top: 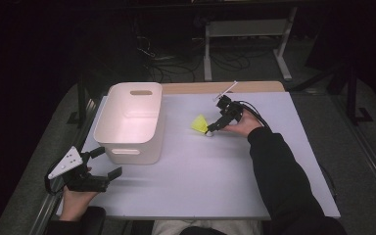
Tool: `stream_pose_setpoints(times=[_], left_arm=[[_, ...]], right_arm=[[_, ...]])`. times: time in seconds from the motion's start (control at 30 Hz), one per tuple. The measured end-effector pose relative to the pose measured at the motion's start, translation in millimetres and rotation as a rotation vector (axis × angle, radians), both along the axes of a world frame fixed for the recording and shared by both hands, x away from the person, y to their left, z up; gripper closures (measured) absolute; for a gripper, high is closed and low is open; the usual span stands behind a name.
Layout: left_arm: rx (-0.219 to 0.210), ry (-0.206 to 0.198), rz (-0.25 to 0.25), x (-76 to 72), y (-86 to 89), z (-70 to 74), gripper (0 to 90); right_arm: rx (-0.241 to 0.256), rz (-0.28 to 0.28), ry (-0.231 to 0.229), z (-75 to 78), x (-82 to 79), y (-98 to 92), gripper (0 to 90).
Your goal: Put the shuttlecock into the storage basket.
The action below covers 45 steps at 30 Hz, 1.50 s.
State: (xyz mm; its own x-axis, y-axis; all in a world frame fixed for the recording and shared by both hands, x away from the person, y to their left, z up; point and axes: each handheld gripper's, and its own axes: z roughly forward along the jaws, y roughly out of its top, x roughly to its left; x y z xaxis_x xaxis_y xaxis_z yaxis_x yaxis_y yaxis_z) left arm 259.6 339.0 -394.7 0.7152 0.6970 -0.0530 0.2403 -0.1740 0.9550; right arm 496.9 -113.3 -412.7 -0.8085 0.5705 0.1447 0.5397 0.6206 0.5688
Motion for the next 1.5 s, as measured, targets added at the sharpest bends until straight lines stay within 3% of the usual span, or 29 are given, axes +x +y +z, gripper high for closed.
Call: stream_pose_setpoints(times=[0.5, 1.07, 1.5], left_arm=[[0.003, 0.001, -0.001, 0.2, 0.1, -0.1, 0.0], [0.004, 0.003, -0.002, 0.4, 0.2, -0.2, 0.0], [0.004, 0.004, -0.003, 0.3, 0.1, -0.2, 0.0]], right_arm=[[-0.035, 0.03, 0.026, -9.9, -3.3, 10.5, 0.9], [-0.017, 0.064, 0.085, -13.5, -5.5, 13.7, 26.2], [-0.032, 0.074, 0.089, -17.4, -7.4, 18.0, 51.9]])
